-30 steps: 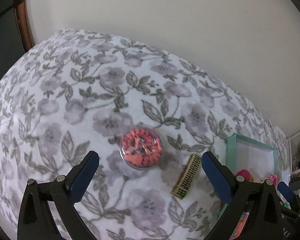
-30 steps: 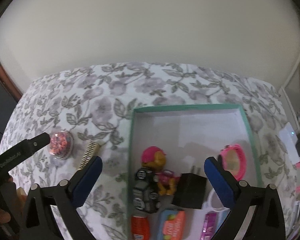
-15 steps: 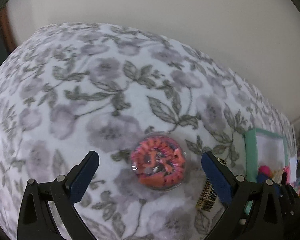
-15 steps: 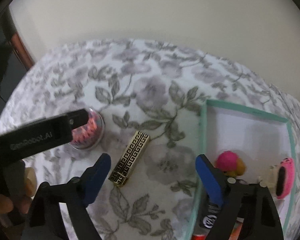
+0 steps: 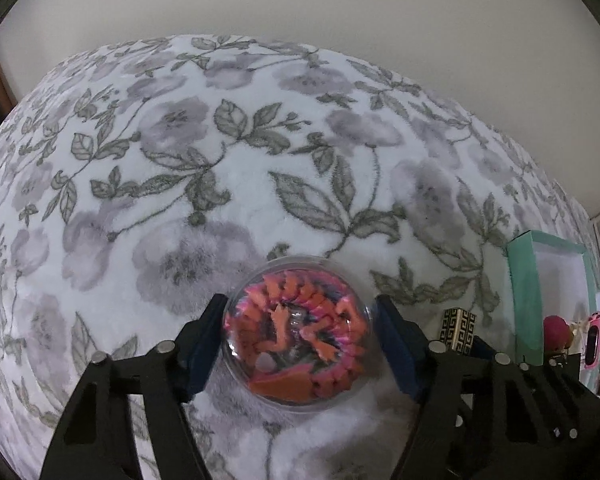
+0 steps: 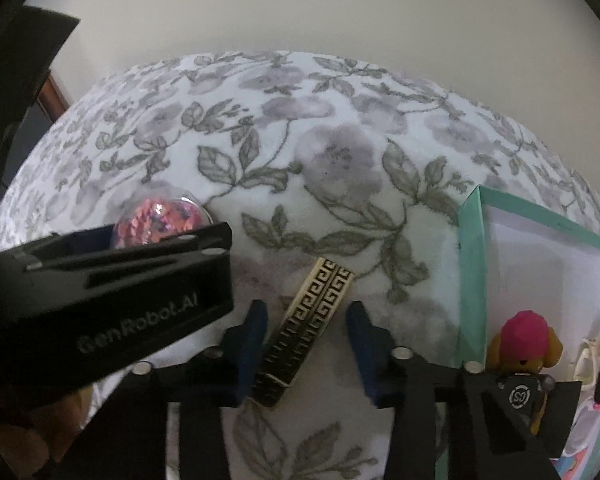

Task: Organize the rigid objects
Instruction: 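Grasp the round orange-piece case with left gripper while right gripper grasps gold bar, then carry the round case and gold bar over the tray and lower them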

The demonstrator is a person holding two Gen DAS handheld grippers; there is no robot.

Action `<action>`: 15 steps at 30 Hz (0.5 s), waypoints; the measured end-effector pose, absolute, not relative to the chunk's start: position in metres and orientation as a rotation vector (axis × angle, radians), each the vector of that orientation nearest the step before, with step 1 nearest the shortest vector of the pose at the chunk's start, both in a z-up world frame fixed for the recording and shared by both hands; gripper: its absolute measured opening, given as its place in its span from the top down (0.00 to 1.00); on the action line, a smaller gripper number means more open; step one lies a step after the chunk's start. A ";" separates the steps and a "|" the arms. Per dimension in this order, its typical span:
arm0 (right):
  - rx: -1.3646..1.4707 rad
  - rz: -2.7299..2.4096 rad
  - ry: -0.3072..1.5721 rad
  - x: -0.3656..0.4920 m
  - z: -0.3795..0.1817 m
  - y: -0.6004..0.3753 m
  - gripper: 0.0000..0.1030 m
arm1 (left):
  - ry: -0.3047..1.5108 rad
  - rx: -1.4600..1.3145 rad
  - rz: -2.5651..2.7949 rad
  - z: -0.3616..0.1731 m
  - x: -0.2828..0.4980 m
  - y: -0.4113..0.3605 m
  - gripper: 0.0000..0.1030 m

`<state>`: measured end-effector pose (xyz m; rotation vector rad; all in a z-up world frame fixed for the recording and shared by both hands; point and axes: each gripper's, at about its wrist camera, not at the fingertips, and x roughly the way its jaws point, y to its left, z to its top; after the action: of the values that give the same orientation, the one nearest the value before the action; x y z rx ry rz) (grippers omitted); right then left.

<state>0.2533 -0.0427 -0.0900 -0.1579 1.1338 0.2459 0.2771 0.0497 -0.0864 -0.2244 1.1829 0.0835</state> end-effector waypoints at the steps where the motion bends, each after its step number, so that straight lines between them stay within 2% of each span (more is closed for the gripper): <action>1: -0.156 0.248 1.133 0.253 -0.090 -0.042 0.64 | 1.186 -0.222 0.085 -0.086 0.276 0.050 0.29; 3: -0.152 0.253 1.130 0.252 -0.090 -0.041 0.67 | 1.190 -0.223 0.087 -0.085 0.273 0.049 0.29; 4: -0.147 0.253 1.133 0.252 -0.090 -0.042 0.73 | 1.192 -0.225 0.089 -0.085 0.272 0.049 0.29; 6: -0.121 0.255 1.141 0.250 -0.089 -0.046 0.78 | 1.202 -0.232 0.096 -0.084 0.268 0.050 0.29; 15: 0.014 0.295 1.147 0.223 -0.059 -0.076 0.79 | 1.175 -0.284 0.078 -0.046 0.229 0.039 0.29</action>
<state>0.2235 -0.0763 -0.0589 0.0138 1.1469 0.2949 0.2294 0.0391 -0.0464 -0.2844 1.1751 0.0779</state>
